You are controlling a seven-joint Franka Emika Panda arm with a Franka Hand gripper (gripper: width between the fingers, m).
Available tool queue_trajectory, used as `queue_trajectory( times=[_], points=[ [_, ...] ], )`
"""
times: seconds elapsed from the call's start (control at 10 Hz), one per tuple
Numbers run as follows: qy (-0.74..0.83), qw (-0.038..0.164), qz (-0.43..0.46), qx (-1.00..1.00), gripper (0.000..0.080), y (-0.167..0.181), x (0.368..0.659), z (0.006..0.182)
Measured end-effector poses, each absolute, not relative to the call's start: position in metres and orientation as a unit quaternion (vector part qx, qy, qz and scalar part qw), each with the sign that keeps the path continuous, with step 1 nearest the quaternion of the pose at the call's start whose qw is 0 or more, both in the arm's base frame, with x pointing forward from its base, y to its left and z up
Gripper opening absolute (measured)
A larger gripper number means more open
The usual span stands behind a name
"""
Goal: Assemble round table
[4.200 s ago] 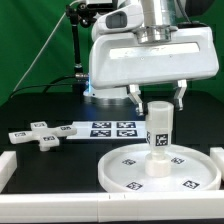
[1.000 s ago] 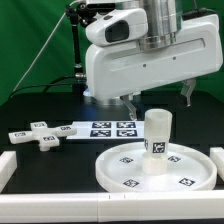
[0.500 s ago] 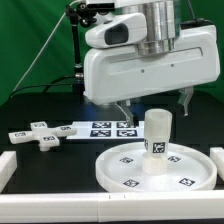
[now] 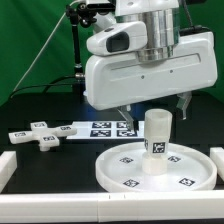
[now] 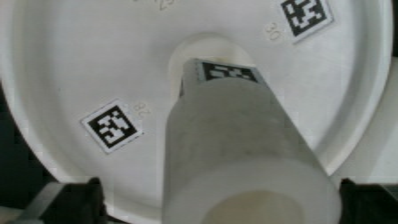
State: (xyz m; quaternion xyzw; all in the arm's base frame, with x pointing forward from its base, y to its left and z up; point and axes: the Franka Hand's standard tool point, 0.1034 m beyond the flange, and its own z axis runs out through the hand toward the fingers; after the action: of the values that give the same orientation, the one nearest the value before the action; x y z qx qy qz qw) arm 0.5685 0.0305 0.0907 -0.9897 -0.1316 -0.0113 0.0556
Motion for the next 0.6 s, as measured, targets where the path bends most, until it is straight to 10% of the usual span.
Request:
queue_trajectory(
  times=[0.1, 0.3, 0.6],
  points=[
    [-0.136, 0.056, -0.011, -0.989, 0.0649, 0.0312, 0.5683, 0.0907],
    [-0.137, 0.056, -0.01, -0.989, 0.0404, 0.0307, 0.5681, 0.0899],
    [-0.124, 0.056, -0.01, -0.991, 0.0406, 0.0309, 0.5681, 0.0899]
  ],
)
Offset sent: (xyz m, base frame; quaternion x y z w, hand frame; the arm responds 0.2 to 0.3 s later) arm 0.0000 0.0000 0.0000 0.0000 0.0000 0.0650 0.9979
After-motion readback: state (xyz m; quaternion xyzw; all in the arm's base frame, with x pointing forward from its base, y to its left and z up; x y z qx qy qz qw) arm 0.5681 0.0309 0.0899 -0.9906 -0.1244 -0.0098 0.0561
